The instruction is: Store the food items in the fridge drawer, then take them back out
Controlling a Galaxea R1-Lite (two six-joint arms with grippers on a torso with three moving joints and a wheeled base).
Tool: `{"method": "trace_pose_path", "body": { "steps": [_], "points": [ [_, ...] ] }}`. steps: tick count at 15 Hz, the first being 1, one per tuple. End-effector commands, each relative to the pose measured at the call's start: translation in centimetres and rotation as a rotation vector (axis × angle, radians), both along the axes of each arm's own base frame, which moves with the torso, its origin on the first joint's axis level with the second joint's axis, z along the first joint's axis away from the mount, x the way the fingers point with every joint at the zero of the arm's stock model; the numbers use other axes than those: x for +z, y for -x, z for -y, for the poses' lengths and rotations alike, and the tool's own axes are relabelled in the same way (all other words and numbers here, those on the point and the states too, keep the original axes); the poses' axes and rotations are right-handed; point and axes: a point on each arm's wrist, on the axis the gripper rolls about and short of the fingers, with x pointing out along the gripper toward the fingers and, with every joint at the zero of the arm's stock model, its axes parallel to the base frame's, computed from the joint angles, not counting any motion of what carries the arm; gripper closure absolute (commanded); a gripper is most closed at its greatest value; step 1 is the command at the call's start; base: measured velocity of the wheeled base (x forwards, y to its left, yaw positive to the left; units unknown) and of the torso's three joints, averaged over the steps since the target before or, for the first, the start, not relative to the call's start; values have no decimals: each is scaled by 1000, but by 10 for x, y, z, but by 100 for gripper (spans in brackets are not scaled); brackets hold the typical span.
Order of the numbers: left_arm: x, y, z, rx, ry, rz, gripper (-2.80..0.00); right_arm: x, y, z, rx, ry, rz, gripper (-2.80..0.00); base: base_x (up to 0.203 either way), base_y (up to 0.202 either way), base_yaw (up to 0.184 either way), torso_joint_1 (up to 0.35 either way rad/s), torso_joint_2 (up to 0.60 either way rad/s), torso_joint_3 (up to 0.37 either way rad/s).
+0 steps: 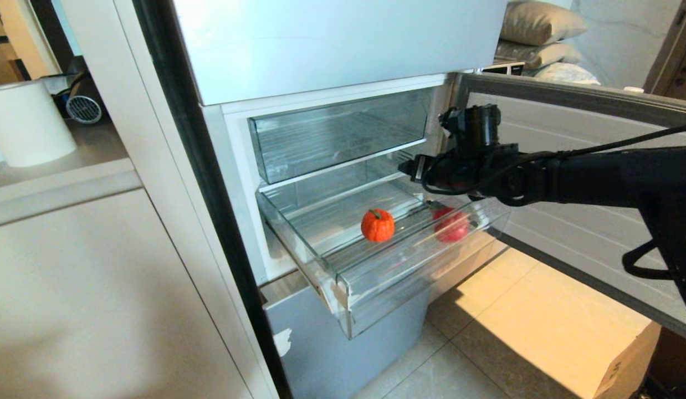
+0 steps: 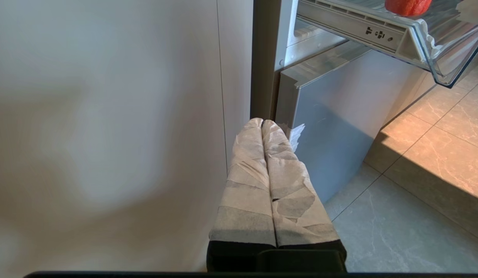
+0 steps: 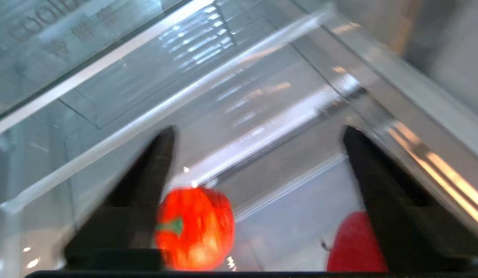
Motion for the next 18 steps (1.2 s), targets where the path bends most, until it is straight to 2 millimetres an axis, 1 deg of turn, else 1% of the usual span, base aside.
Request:
{"method": "trace_pose_path", "body": {
  "steps": [1,3,4,6,9,11,13,14,18],
  "points": [
    [0,0,0,2,0,0,0,42,39,16,0,-23,20,0,0,0,0,0,0,0],
    [0,0,0,0,0,0,0,68,81,31,2,-37,-2,0,0,0,0,0,0,0],
    [0,0,0,0,0,0,0,74,101,38,3,-37,-36,0,0,0,0,0,0,0],
    [0,0,0,0,0,0,0,74,141,52,3,-27,-144,0,0,0,0,0,0,0],
    [0,0,0,1,0,0,0,71,190,68,61,-42,-272,0,0,0,0,0,0,0],
    [0,0,0,1,0,0,0,61,212,71,166,-63,-434,0,0,0,0,0,0,0],
    [0,0,0,0,0,0,0,44,215,69,207,-56,-519,0,0,0,0,0,0,0],
    [0,0,0,0,0,0,0,34,211,64,215,-42,-556,0,0,0,0,0,0,0],
    [0,0,0,0,0,0,0,-3,185,47,208,9,-668,0,0,0,0,0,0,0]
  ]
}}
